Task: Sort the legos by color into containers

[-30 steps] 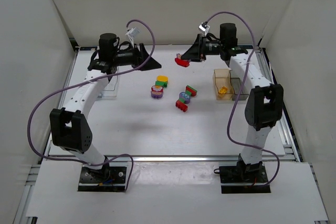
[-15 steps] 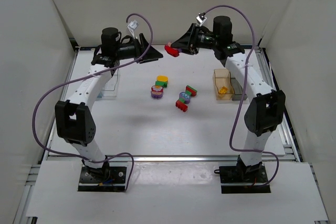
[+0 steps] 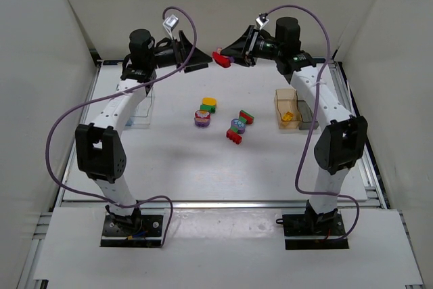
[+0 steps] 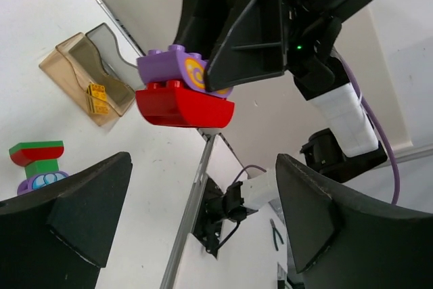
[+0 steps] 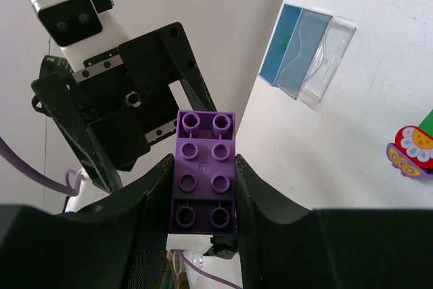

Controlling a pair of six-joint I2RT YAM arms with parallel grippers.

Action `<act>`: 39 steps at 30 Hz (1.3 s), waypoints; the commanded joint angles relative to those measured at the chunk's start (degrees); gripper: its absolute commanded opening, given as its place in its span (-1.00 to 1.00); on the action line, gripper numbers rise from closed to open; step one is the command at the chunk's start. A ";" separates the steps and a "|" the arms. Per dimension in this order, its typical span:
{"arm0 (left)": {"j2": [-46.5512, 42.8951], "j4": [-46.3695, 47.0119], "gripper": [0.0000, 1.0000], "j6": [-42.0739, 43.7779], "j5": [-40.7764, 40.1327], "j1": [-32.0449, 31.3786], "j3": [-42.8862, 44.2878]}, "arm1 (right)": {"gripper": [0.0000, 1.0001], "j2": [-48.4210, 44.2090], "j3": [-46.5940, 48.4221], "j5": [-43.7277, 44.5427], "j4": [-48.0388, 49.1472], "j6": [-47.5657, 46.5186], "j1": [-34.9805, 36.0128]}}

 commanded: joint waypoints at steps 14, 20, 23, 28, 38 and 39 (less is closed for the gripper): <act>1.40 13.21 0.74 -9.54 4.86 -0.08 0.38 | -1.00 2.97 7.41 -3.62 9.57 0.17 4.73; 1.32 16.03 0.64 -11.30 5.04 -0.08 -0.23 | -1.00 3.50 7.49 -3.80 8.96 -0.54 5.08; 1.05 16.38 0.43 -11.48 5.38 -0.08 -1.11 | -1.00 3.50 7.41 -3.80 8.70 -0.80 5.08; 0.96 17.00 0.18 -11.65 6.26 -0.08 -2.08 | -1.00 3.68 7.14 -3.71 8.52 -1.06 5.08; 0.96 16.56 0.05 -11.13 7.14 -0.08 -2.34 | -1.00 4.91 9.07 -3.27 8.70 -1.59 3.86; 0.96 16.64 0.02 -11.04 7.23 -0.08 -2.43 | -1.00 5.08 9.60 -3.01 8.52 -1.94 3.77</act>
